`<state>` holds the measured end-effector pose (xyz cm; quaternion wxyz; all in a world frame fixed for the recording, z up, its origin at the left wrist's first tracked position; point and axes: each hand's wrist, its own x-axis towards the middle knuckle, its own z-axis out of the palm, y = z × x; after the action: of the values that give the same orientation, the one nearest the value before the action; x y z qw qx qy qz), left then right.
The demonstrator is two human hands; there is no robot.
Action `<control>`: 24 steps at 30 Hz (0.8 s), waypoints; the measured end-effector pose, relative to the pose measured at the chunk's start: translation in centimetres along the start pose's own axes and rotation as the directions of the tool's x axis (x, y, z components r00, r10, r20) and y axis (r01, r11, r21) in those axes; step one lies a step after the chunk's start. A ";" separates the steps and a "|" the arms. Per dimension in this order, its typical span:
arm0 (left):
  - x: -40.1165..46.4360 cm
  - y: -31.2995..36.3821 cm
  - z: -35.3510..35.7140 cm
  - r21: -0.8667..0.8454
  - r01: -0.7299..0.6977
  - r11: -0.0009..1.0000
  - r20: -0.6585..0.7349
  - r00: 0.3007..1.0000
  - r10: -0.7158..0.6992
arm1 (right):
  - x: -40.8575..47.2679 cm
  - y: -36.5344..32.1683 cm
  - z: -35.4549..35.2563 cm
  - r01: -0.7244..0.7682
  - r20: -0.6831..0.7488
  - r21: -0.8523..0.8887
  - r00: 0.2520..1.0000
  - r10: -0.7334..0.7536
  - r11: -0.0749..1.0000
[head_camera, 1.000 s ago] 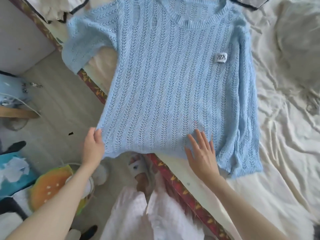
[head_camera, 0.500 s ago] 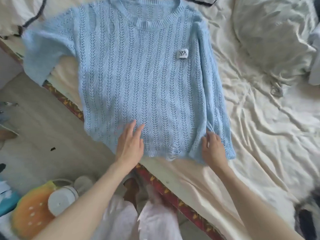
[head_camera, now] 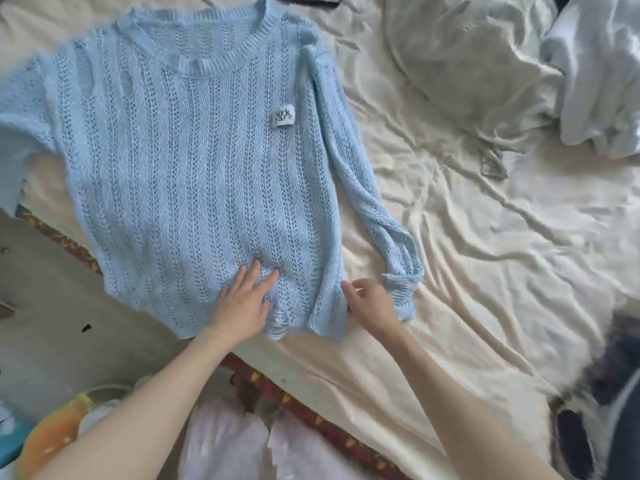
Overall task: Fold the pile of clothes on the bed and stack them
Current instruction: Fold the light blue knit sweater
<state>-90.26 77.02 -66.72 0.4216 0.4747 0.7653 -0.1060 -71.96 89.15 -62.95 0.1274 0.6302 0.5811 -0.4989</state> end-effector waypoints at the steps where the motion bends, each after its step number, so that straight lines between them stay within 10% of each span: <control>1: 0.0 0.0 -0.3 -0.007 0.005 1.000 0.018 1.000 -0.004 | 0.1 -0.1 1.0 -0.064 0.032 0.138 0.998 0.060 0.988; 7: 0.0 1.1 -1.4 -0.158 0.062 0.985 0.018 0.998 -0.060 | 0.5 0.8 0.3 -0.150 0.079 0.576 0.989 0.128 0.803; 12: -0.9 2.5 -1.2 -0.178 0.104 0.979 -0.134 0.983 -0.129 | -0.1 3.5 -3.6 0.226 -0.342 0.285 0.932 -0.122 0.932; 16: -0.9 5.3 -1.5 -0.043 0.166 0.985 -0.259 0.951 -0.171 | 0.7 5.2 -4.1 0.098 -0.081 -0.079 0.991 -0.105 0.992; 21: 0.5 7.7 -1.9 0.082 0.029 0.996 -0.340 0.940 0.001 | 1.6 4.7 -5.0 0.160 -0.504 -0.009 0.852 -0.142 0.987; 24: 1.5 8.2 -1.8 0.155 -0.030 0.987 -0.212 0.975 0.063 | 4.5 3.8 -6.3 0.097 -0.407 -0.170 0.900 -0.160 0.981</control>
<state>-84.84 83.32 -64.73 0.3011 0.5317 0.7851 -0.1015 -66.45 95.41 -65.03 0.0124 0.6715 0.6701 -0.3159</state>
